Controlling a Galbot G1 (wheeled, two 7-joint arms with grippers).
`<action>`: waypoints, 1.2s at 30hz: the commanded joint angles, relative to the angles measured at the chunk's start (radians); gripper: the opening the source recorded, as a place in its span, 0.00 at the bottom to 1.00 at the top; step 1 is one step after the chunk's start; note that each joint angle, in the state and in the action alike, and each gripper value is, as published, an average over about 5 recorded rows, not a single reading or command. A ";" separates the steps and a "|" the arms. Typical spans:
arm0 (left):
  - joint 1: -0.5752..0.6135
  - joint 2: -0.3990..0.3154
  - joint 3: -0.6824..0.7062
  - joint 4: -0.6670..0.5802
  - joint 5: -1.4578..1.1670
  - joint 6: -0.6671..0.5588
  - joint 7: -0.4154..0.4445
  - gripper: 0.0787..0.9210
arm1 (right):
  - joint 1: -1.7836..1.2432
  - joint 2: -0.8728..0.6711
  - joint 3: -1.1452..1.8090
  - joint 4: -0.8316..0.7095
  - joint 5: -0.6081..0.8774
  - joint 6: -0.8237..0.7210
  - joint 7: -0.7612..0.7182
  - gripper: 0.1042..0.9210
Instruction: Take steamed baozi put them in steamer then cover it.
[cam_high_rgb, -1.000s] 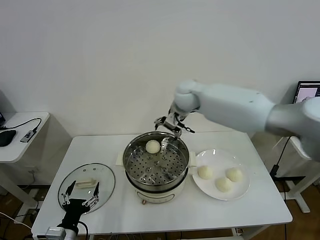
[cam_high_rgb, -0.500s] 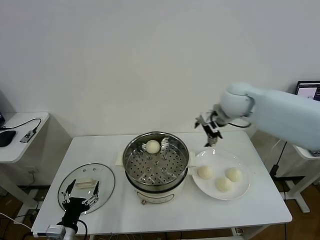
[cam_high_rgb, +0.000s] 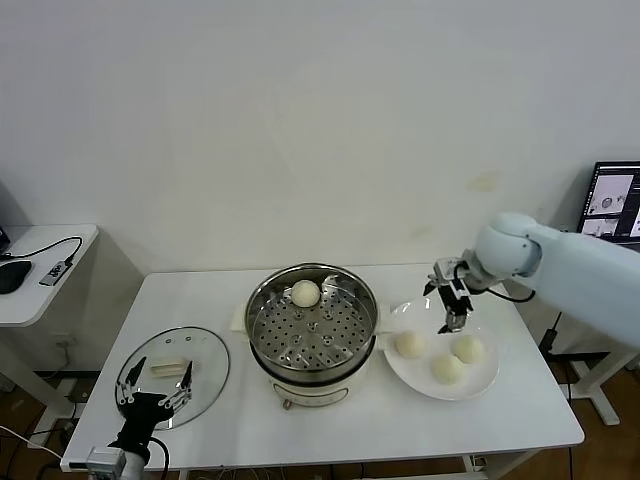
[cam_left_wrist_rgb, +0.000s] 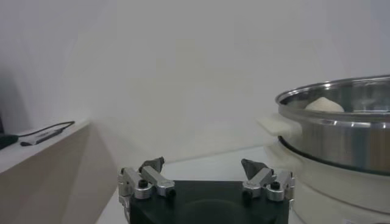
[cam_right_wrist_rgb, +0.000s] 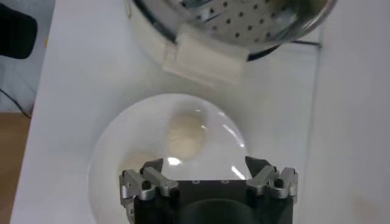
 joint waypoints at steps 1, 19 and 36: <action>0.002 0.001 -0.006 0.001 -0.002 0.000 0.001 0.88 | -0.135 0.091 0.073 -0.145 -0.089 0.075 -0.022 0.88; 0.001 -0.002 -0.016 -0.002 -0.005 0.003 0.003 0.88 | -0.203 0.181 0.091 -0.212 -0.147 0.029 0.018 0.88; 0.001 0.003 -0.023 0.000 -0.005 0.003 0.005 0.88 | -0.265 0.209 0.130 -0.280 -0.168 0.023 0.023 0.84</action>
